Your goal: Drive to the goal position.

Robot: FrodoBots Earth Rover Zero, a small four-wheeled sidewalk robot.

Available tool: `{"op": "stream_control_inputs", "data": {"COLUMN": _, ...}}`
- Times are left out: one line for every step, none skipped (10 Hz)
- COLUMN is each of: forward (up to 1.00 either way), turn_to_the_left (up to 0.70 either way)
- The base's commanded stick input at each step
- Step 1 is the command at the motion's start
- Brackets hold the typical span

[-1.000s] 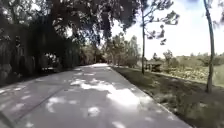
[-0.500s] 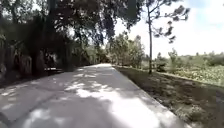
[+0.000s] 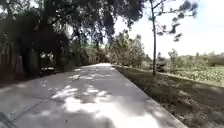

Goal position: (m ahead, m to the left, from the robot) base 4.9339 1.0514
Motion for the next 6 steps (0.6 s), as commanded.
{"op": "stream_control_inputs", "data": {"forward": 0.85, "turn_to_the_left": 0.0}}
{"op": "stream_control_inputs", "data": {"forward": 0.85, "turn_to_the_left": 0.0}}
{"op": "stream_control_inputs", "data": {"forward": 0.85, "turn_to_the_left": 0.06}}
{"op": "stream_control_inputs", "data": {"forward": 0.85, "turn_to_the_left": 0.18}}
{"op": "stream_control_inputs", "data": {"forward": 0.85, "turn_to_the_left": 0.22}}
{"op": "stream_control_inputs", "data": {"forward": 0.85, "turn_to_the_left": 0.12}}
